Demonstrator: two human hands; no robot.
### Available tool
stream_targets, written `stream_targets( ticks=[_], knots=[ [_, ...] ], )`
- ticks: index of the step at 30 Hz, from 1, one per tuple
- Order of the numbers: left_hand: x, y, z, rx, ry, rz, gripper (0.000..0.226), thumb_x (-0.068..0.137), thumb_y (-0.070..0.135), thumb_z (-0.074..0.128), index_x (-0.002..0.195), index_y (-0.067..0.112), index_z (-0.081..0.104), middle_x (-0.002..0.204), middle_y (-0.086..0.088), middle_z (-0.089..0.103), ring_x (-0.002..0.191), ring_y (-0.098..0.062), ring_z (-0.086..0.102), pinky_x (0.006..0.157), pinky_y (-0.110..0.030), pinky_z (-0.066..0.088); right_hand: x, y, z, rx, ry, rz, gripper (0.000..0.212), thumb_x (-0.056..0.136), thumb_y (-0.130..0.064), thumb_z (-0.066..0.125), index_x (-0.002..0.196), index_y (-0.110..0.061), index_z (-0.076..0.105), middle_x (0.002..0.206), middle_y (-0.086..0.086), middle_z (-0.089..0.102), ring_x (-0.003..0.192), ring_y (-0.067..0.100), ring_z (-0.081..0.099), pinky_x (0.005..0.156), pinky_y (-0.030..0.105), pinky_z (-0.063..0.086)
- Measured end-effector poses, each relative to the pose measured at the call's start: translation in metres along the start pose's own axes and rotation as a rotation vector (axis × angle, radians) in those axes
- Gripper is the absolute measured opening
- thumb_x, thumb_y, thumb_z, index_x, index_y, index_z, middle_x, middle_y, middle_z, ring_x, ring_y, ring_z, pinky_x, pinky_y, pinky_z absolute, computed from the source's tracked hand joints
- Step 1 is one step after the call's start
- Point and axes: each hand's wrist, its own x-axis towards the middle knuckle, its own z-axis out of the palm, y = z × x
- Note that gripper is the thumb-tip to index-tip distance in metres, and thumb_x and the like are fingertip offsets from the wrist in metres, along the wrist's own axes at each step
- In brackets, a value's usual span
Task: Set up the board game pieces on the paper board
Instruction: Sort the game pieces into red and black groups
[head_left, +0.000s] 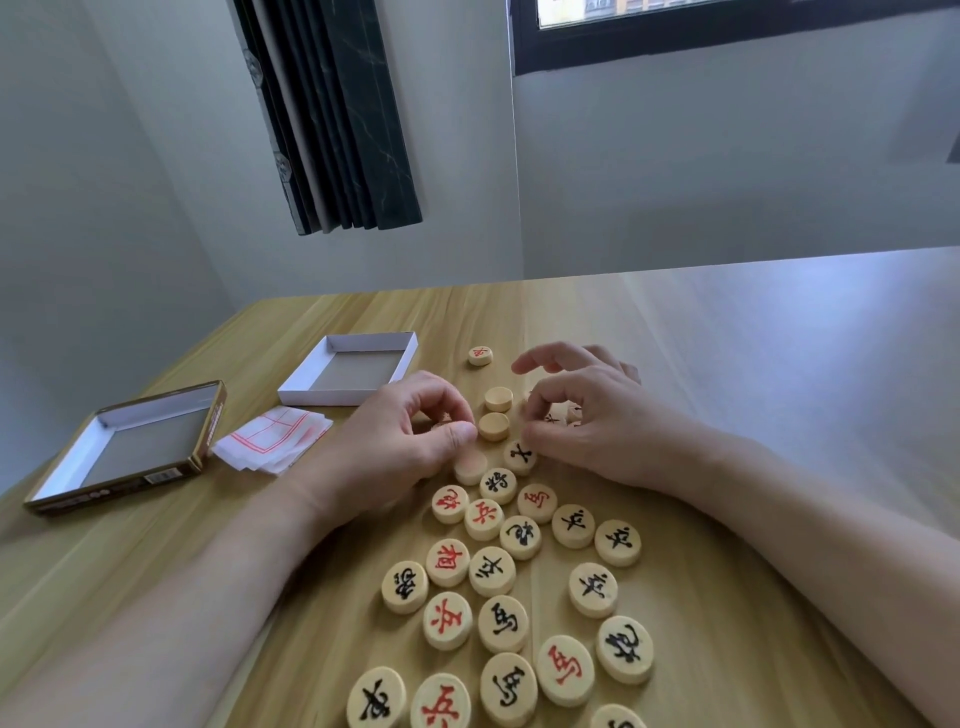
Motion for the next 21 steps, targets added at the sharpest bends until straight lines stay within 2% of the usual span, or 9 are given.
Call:
stream_targets(
  ticks=[2,3,4,7,9,12,14,17,21],
  knots=[
    [-0.0012,0.0013,0.0016,-0.06,0.02,-0.018,0.001,0.087,0.025,0.069,0.088,0.025,0.068,0.084,0.003,0.058,0.059,-0.005,0.051,0.056,-0.021,0.043,0.0003,-0.0006,0.0019,-0.005,0.051,0.014,0.015,0.088,-0.037,0.059,0.073,-0.039,0.057,0.128,-0.026,0.042,0.125,0.001,0.023,0.106,0.035,0.012],
    [-0.001,0.0014,0.0028,-0.052,0.032,-0.012,0.005,0.089,0.023,0.067,0.093,0.026,0.069,0.084,0.006,0.059,0.06,-0.004,0.052,0.056,-0.019,0.044,0.0012,-0.0007,0.0029,-0.011,0.081,0.024,0.013,0.09,-0.035,0.055,0.078,-0.04,0.057,0.128,-0.026,0.042,0.125,0.001,0.023,0.106,0.034,0.011],
    [0.0,0.001,0.004,-0.023,0.034,0.005,0.01,0.09,0.023,0.066,0.097,0.028,0.07,0.087,0.01,0.06,0.065,-0.003,0.054,0.059,-0.017,0.044,0.0019,-0.0004,0.0036,-0.028,0.102,0.03,0.014,0.092,-0.033,0.051,0.085,-0.042,0.059,0.129,-0.027,0.041,0.126,0.001,0.021,0.105,0.032,0.009],
    [0.0029,-0.0006,0.0056,0.054,0.013,0.031,0.017,0.088,0.031,0.064,0.103,0.033,0.072,0.103,0.019,0.061,0.092,-0.003,0.061,0.077,-0.022,0.049,0.0048,0.0005,0.006,-0.102,0.067,0.04,0.032,0.099,-0.032,0.037,0.12,-0.049,0.055,0.136,-0.031,0.034,0.13,-0.002,0.012,0.107,0.034,0.004],
    [0.0037,-0.0014,0.006,0.04,0.033,0.011,0.013,0.09,0.026,0.064,0.098,0.031,0.074,0.103,0.017,0.064,0.091,-0.004,0.062,0.079,-0.024,0.049,0.0067,0.002,0.0076,-0.136,0.001,0.032,0.037,0.1,-0.033,0.033,0.129,-0.05,0.051,0.14,-0.033,0.034,0.133,-0.003,0.012,0.112,0.04,0.003],
    [0.0033,-0.0015,0.0059,-0.028,0.075,-0.029,0.011,0.088,0.02,0.068,0.086,0.029,0.074,0.092,0.001,0.069,0.061,-0.005,0.055,0.056,-0.022,0.042,0.0087,0.0044,0.0091,-0.12,0.011,0.01,0.035,0.098,-0.032,0.036,0.122,-0.045,0.059,0.134,-0.03,0.048,0.132,-0.001,0.026,0.114,0.043,0.016],
    [0.0036,-0.0017,0.0054,-0.039,0.088,-0.058,0.007,0.085,0.022,0.072,0.083,0.028,0.073,0.083,-0.004,0.07,0.055,-0.006,0.052,0.052,-0.023,0.039,0.0083,0.004,0.0076,-0.128,0.082,0.031,0.029,0.097,-0.033,0.04,0.11,-0.041,0.065,0.123,-0.027,0.056,0.126,0.002,0.034,0.111,0.042,0.021],
    [0.0029,0.0009,0.0054,-0.056,0.089,-0.079,0.006,0.079,0.028,0.078,0.08,0.026,0.072,0.07,0.001,0.067,0.053,-0.005,0.054,0.05,-0.025,0.042,0.0071,0.0033,0.0063,-0.185,0.137,0.057,0.018,0.094,-0.039,0.046,0.097,-0.041,0.064,0.112,-0.025,0.059,0.119,0.007,0.037,0.103,0.04,0.019],
    [0.0015,0.0044,0.006,0.007,0.099,-0.086,0.015,0.074,0.033,0.081,0.084,0.026,0.072,0.081,0.0,0.069,0.07,-0.011,0.063,0.057,-0.023,0.05,0.0077,0.0035,0.0076,-0.165,0.161,0.067,0.008,0.087,-0.046,0.055,0.088,-0.041,0.061,0.105,-0.023,0.061,0.116,0.008,0.041,0.098,0.039,0.019]
  ],
)
